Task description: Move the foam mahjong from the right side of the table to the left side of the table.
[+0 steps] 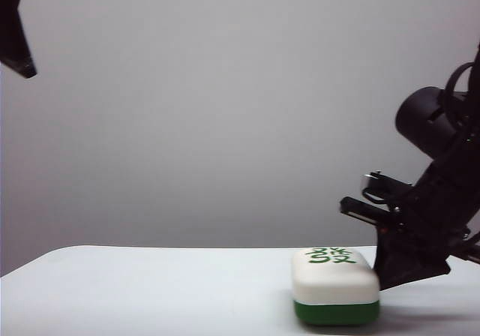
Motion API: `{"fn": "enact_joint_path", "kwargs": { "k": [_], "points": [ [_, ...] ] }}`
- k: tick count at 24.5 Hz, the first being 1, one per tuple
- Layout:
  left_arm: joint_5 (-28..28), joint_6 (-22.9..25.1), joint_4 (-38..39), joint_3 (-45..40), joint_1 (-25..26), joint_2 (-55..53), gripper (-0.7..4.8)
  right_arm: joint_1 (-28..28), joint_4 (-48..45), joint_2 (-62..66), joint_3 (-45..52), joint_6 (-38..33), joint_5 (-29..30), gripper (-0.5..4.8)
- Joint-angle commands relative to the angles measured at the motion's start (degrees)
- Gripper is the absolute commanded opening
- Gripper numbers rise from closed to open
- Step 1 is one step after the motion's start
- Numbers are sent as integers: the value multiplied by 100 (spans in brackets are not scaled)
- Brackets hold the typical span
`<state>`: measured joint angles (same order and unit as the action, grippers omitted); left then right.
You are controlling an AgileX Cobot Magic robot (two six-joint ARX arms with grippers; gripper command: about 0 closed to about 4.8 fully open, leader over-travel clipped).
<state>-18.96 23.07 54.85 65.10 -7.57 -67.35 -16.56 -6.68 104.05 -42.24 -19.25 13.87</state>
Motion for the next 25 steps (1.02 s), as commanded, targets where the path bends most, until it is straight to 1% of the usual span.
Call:
{"fn": "enact_joint_path", "kwargs": {
  "k": [1, 7, 9, 15, 18, 23, 25],
  "points": [
    [-31, -20, 304, 37, -2, 24, -5, -210, -188, 15, -17, -356, -31, -5],
    [-35, -278, 476, 37, -57, 26, -5, -579, -413, 92, -39, -772, -133, -5],
    [-35, -289, 562, 37, -140, 28, -5, -710, -289, 188, -192, -831, -127, -5],
    [-11, -299, 890, 37, -638, 31, -5, -1268, 332, 695, -1204, -946, -68, -5],
    [2, -299, 1014, 37, -780, 35, -5, -1523, 562, 916, -1665, -935, -160, -5],
    [345, -297, 1239, 37, -859, 39, -5, -1589, 981, 1163, -2096, -684, -251, -5],
    [608, -302, 1419, 37, -859, 66, -5, -1576, 1217, 1152, -2094, -643, -278, -5]
  ]
}}
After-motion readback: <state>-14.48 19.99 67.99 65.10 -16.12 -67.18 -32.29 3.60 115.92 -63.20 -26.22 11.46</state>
